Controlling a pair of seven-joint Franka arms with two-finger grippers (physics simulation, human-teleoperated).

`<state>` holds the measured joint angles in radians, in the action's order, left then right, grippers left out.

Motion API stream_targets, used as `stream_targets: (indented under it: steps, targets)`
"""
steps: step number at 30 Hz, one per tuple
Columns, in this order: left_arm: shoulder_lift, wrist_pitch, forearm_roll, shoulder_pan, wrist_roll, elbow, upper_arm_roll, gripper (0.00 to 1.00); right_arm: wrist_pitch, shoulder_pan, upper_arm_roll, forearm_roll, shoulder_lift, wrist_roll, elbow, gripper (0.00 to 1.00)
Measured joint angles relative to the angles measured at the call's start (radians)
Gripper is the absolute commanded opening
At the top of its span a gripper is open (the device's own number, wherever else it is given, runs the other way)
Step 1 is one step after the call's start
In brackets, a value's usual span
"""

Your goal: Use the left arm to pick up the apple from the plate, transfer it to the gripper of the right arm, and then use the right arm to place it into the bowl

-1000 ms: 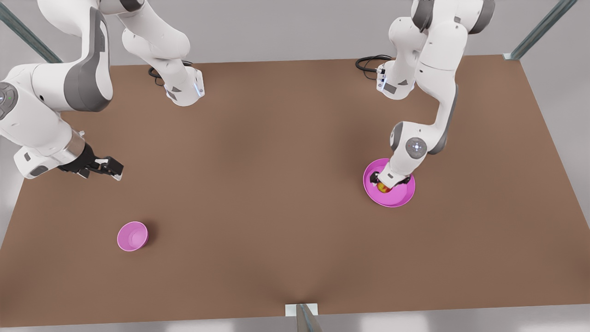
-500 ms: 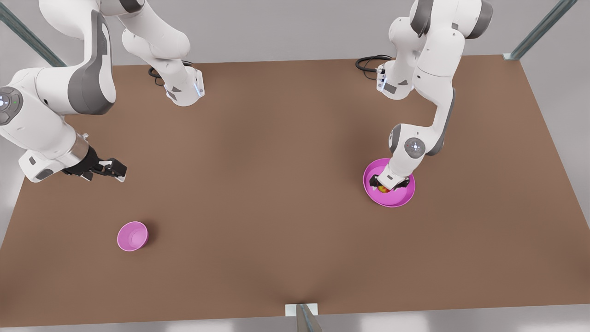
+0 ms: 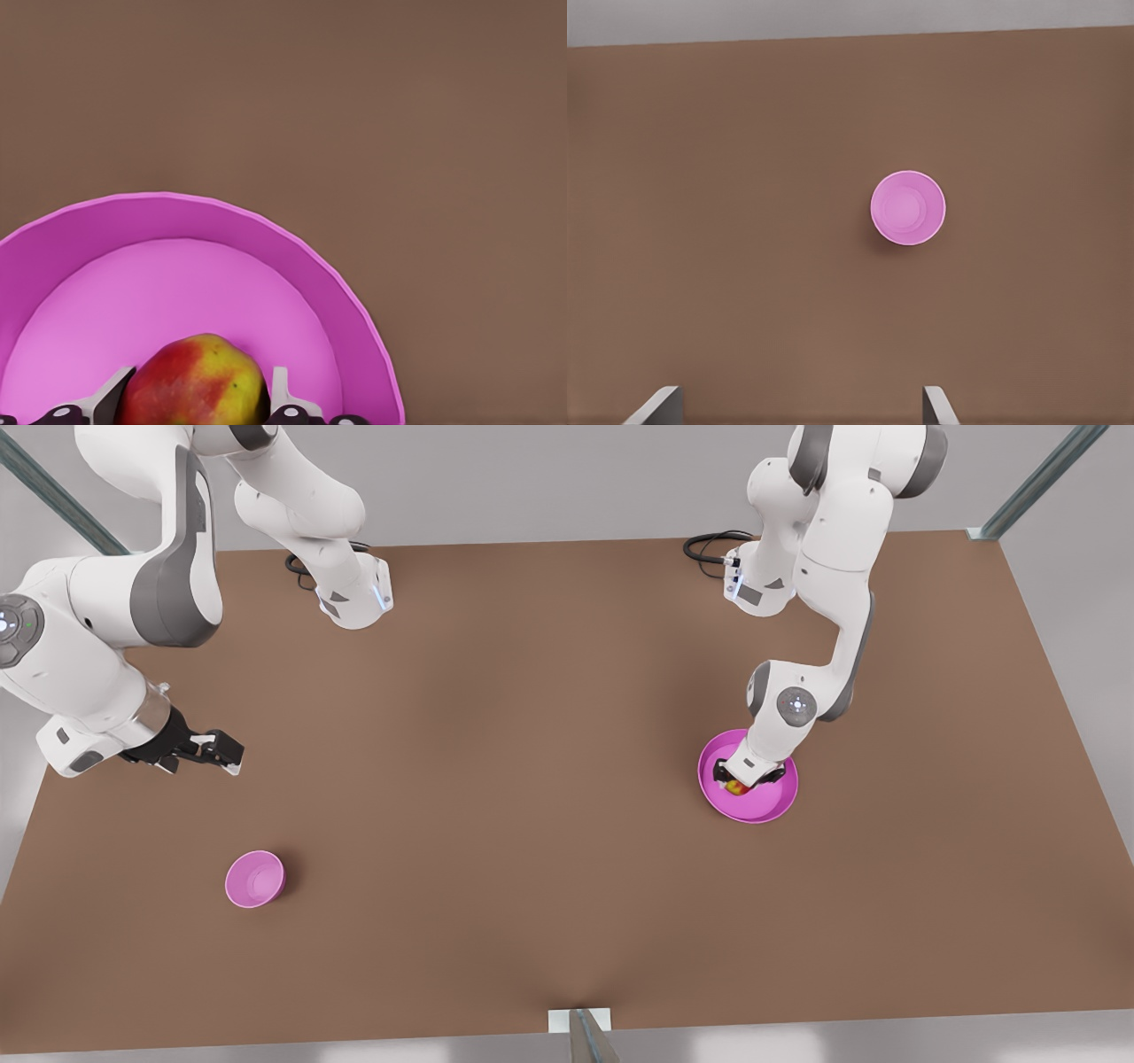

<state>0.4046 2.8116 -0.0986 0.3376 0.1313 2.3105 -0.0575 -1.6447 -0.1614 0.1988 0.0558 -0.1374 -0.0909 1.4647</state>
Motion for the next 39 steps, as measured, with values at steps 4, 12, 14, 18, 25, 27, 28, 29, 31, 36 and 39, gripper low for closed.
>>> stream_targets:
  steps: [4,12,14,18,25,27,28,29,31,36,39]
  targets:
    - [0.016,0.002,-0.001,0.000,0.001,-0.001,0.001,0.79,0.001,0.000,0.000,0.000,0.000,0.002,0.000,1.00]
    - [-0.047,-0.003,-0.001,0.000,0.003,-0.004,-0.001,0.75,0.002,0.002,0.001,0.000,-0.002,0.004,0.002,1.00]
    - [-0.120,-0.037,-0.001,0.006,0.004,-0.028,0.004,0.76,0.002,0.001,0.001,0.000,-0.002,0.005,0.002,1.00]
    - [-0.122,-0.100,-0.108,0.037,0.010,-0.162,0.155,0.76,0.003,-0.001,0.000,0.000,-0.003,0.006,0.002,1.00]
    - [0.025,-0.136,-0.667,0.041,-0.204,-0.479,0.357,0.61,0.001,0.007,0.003,0.000,-0.011,0.006,0.001,1.00]
    - [0.082,-0.140,-0.888,0.040,-0.340,-0.553,0.386,0.60,0.001,0.008,0.003,0.000,-0.012,0.006,0.001,1.00]
    - [0.114,-0.141,-0.976,0.043,-0.411,-0.591,0.395,0.56,0.001,0.006,0.005,-0.005,-0.014,0.006,0.001,1.00]
    - [0.171,-0.142,-1.056,0.045,-0.484,-0.658,0.409,0.54,0.001,0.004,0.007,-0.030,-0.017,0.006,0.001,1.00]
    - [0.289,-0.142,-1.164,0.068,-0.622,-0.822,0.426,0.48,0.000,0.005,0.010,-0.116,-0.024,0.005,0.003,1.00]
    - [0.451,-0.132,-1.272,0.123,-0.916,-1.051,0.432,0.42,-0.013,0.013,0.012,-0.414,-0.116,0.003,0.004,1.00]
    - [0.498,-0.122,-1.295,0.168,-1.072,-1.116,0.432,0.41,-0.035,0.029,0.012,-0.624,-0.225,0.003,0.003,1.00]
